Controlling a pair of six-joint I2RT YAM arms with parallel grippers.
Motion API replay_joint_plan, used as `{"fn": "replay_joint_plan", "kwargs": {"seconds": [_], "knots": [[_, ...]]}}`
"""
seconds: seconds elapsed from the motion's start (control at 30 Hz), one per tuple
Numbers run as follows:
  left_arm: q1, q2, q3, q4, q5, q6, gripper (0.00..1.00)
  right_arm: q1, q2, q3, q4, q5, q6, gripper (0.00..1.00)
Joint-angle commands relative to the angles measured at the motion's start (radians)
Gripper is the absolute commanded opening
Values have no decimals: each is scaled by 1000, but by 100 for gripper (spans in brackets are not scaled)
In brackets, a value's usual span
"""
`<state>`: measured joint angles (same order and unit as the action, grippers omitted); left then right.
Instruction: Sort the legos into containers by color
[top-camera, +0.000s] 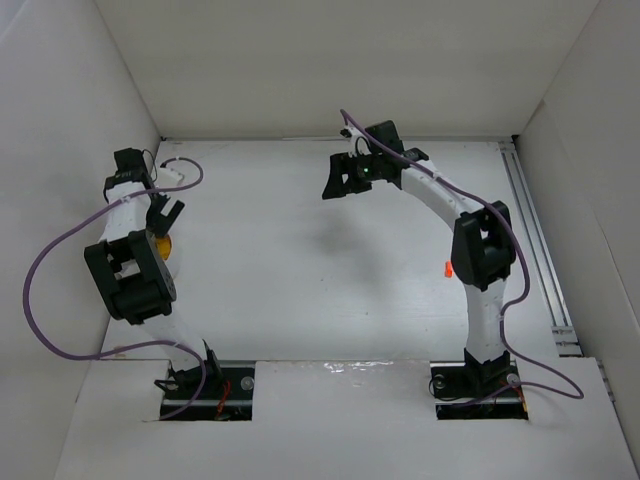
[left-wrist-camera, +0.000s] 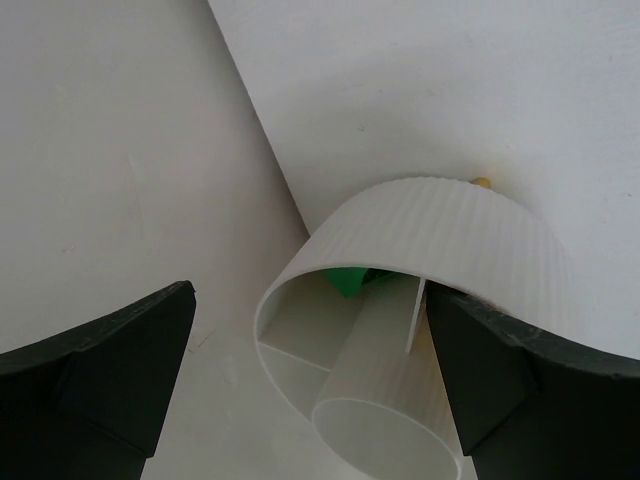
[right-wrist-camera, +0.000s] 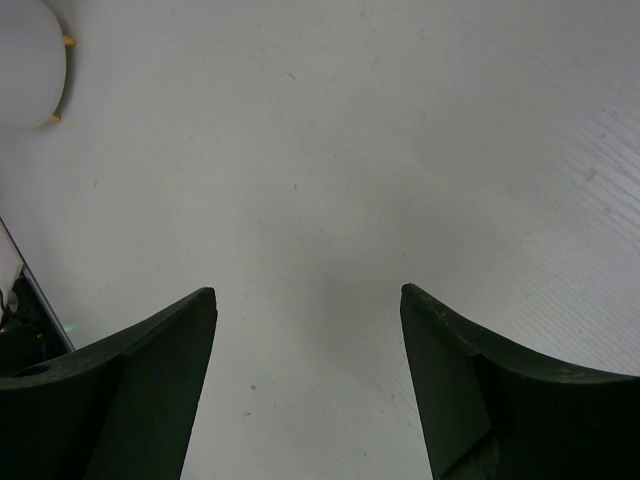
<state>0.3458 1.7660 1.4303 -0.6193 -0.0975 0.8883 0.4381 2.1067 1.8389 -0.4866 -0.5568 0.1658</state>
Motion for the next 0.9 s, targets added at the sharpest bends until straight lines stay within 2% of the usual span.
{"fn": "replay_joint_plan", "kwargs": {"seconds": [0.0,0.33,0.53,0.63,0.7,0.77,0.8,0.87], "knots": [[-2,-46,-24,70,-48,-18,100,-4,15,52,13,5,8,79],[18,-115,-45,211,-91,-48,100,-4,24,71,3,5,8,79],[42,-151,-1,224,-2,-78,100,-4,24,80,3,-5,8,79],[67,-161,59,141,97,-78,100,5,24,80,3,-5,8,79],[88,-139,117,-23,229,-51,100,5,24,80,3,-5,8,79],[98,-85,203,-153,295,4,100,5,24,80,3,-5,8,79],[107,-68,232,-278,326,23,100,5,24,80,3,-5,8,79],[124,-40,286,-368,398,50,100,5,24,80,3,-5,8,79]]}}
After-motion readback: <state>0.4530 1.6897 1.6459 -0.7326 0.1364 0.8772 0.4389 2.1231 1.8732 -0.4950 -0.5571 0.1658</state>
